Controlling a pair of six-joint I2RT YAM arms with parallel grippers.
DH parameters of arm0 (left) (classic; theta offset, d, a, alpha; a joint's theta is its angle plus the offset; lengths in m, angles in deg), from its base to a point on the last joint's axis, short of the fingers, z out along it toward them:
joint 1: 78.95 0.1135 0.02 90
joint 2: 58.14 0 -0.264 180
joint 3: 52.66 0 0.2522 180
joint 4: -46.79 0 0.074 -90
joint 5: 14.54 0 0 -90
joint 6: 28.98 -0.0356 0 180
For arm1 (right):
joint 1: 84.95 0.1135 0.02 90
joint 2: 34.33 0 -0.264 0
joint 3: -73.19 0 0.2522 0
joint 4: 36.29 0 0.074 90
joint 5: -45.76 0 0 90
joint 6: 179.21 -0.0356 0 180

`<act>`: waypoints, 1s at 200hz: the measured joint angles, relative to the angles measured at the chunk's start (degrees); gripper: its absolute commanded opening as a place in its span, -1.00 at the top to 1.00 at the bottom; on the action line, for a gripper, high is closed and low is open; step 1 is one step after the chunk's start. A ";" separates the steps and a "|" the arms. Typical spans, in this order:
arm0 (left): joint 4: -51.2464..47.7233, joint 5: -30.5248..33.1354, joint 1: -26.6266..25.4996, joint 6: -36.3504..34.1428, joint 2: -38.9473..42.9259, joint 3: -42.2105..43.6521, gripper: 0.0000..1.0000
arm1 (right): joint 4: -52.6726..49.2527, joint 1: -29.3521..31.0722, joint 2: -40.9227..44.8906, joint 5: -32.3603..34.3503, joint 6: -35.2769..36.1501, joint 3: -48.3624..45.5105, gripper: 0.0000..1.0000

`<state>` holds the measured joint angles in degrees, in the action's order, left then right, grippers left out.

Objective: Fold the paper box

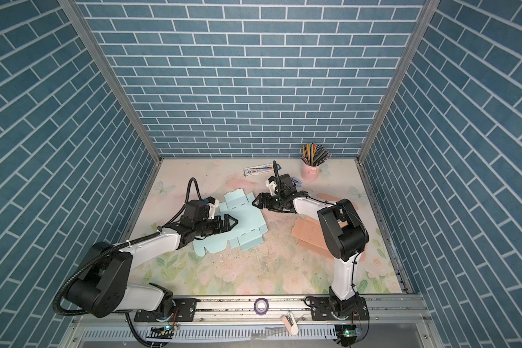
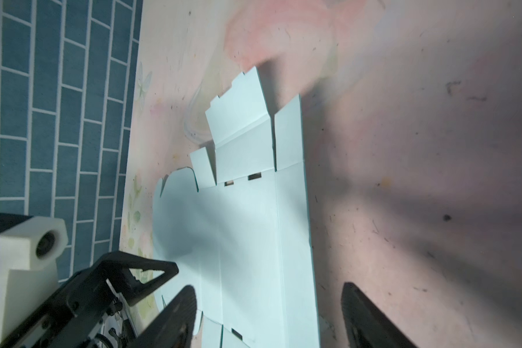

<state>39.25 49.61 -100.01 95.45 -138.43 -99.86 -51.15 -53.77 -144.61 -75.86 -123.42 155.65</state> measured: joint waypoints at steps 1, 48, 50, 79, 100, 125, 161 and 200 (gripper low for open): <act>-0.04 -0.02 0.15 -0.02 0.00 0.04 -0.98 | -0.02 0.00 -0.09 -0.07 0.02 0.00 -0.44; -1.27 -0.24 2.51 -1.49 -0.11 0.92 -0.96 | -0.22 0.00 -2.25 -2.29 0.17 0.00 -0.41; -1.25 -0.26 2.54 -1.49 -0.13 0.98 -0.95 | -0.20 0.00 -2.34 -2.36 0.17 0.00 -0.41; -0.70 -0.59 2.86 -1.92 -1.14 2.03 -0.94 | 0.72 0.00 -3.72 -3.69 -0.04 0.00 -0.27; 0.20 -0.87 2.99 -1.97 -1.66 2.29 -0.93 | 2.45 0.07 -4.76 -4.87 -0.76 0.00 -0.17; 1.22 -1.07 3.04 -1.95 -2.10 2.32 -0.92 | 3.41 0.17 -5.07 -5.68 -1.53 0.00 -0.07; 2.67 -1.38 3.06 -1.95 -2.67 2.56 -0.91 | 4.24 0.28 -5.07 -6.21 -1.99 0.00 0.15; 3.13 -1.44 3.08 -1.92 -2.73 2.62 -0.91 | 4.74 0.33 -5.09 -6.54 -1.97 0.00 0.33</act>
<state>42.37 48.17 -96.92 93.53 -141.17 -97.23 -46.41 -53.44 -149.70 -82.40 -125.39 155.65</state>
